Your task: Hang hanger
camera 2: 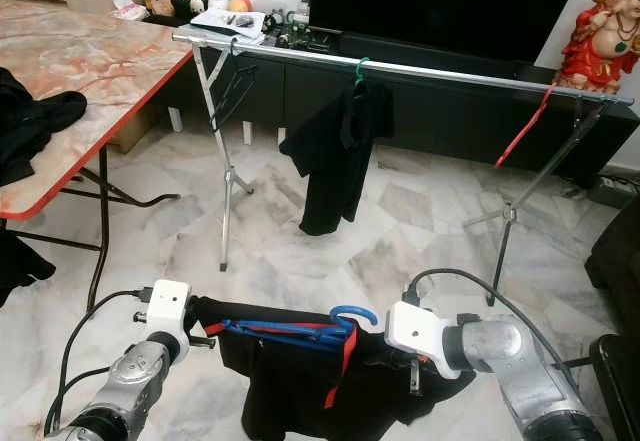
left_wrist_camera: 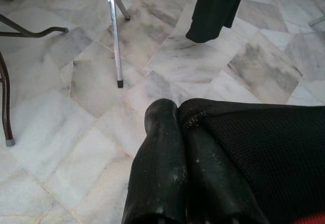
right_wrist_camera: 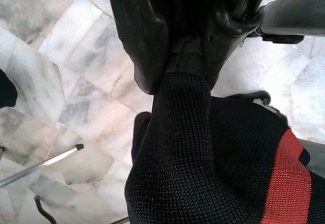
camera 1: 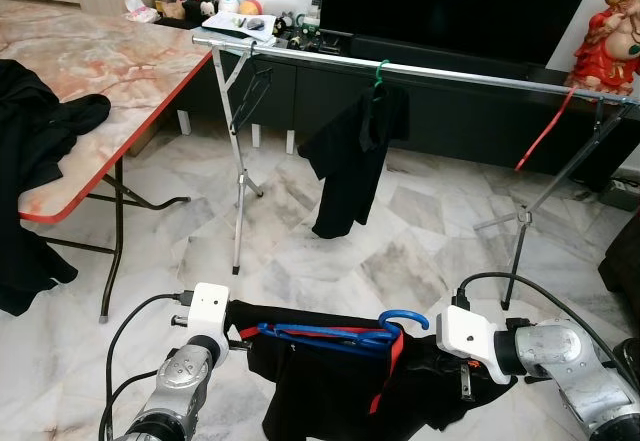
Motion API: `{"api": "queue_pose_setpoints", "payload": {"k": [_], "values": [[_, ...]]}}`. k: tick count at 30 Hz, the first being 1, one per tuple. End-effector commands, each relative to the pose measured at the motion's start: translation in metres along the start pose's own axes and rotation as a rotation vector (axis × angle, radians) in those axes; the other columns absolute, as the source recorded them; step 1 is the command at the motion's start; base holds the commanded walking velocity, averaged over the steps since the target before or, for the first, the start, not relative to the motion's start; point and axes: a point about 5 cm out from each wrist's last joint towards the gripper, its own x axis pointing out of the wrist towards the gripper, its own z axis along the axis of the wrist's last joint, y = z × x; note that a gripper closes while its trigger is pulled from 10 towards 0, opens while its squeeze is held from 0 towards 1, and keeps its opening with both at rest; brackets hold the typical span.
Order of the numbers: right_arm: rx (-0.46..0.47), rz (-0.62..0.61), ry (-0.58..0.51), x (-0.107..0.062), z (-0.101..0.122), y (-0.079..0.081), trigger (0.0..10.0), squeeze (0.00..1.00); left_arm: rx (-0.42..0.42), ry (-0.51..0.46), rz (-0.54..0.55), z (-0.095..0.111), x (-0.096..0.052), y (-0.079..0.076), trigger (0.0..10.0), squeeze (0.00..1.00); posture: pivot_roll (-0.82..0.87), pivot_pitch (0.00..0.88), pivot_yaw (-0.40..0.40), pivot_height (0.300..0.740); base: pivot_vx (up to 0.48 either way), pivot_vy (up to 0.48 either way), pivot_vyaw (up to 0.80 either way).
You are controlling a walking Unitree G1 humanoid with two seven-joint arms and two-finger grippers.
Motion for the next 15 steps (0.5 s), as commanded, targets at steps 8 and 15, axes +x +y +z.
{"api": "queue_pose_setpoints", "payload": {"k": [8,15], "values": [[-0.076,-0.054,0.165,0.0,-0.018,-0.005,0.0,0.0,-0.016,0.0,0.023,0.0,-0.002,0.009,0.0,0.0,0.06,0.093,-0.082,0.74,0.0,0.0,0.0],[-0.08,-0.144,0.172,0.004,-0.016,-0.013,0.0,0.0,-0.006,0.0,-0.002,0.0,-0.001,0.007,0.0,0.0,0.06,0.097,-0.082,0.74,0.0,0.0,0.0]]}}
